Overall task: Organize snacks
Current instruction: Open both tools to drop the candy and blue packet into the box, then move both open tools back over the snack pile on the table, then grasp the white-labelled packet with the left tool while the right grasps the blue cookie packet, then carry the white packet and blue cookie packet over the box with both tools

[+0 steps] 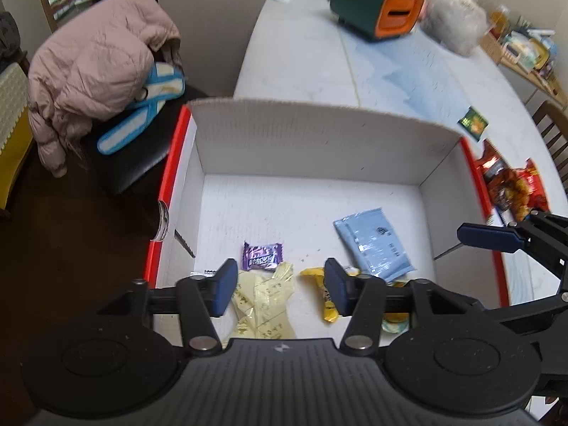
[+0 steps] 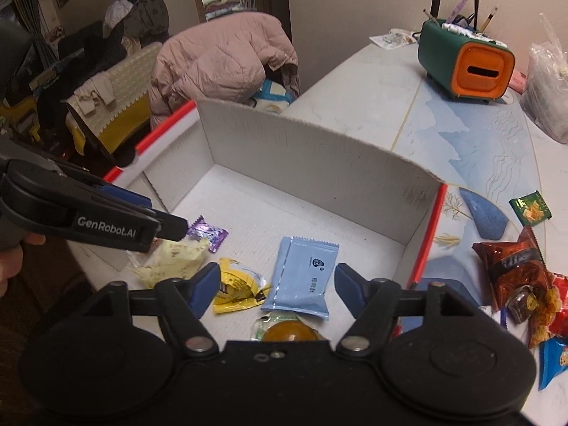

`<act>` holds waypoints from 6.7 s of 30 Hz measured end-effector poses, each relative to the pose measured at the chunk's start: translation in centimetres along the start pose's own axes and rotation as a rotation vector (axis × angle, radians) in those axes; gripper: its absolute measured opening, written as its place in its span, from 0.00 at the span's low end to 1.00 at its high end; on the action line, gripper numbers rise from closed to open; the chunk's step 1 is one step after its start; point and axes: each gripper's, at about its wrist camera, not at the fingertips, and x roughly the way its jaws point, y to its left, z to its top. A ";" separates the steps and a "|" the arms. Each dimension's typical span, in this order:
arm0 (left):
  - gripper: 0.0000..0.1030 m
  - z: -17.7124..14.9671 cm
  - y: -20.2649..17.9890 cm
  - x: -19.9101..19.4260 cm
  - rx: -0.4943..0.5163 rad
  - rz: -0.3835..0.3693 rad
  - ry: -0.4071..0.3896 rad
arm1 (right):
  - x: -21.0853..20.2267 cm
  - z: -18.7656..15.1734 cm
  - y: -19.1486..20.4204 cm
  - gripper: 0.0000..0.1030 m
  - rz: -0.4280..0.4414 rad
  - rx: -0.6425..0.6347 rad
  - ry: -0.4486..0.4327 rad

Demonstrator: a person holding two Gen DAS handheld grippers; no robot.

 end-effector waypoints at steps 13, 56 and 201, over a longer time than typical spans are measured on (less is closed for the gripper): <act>0.63 -2.2 -4.3 -5.7 0.089 -0.045 -0.176 | -6.5 -1.9 -0.4 0.86 0.007 -0.001 -0.125; 0.78 -1.9 -29.1 3.1 0.022 -0.050 -0.082 | -13.8 -15.7 -28.1 1.00 -0.174 0.116 -0.153; 0.55 3.4 1.5 0.9 -0.047 0.123 -0.011 | 3.7 1.4 -0.4 0.57 -0.063 -0.100 0.014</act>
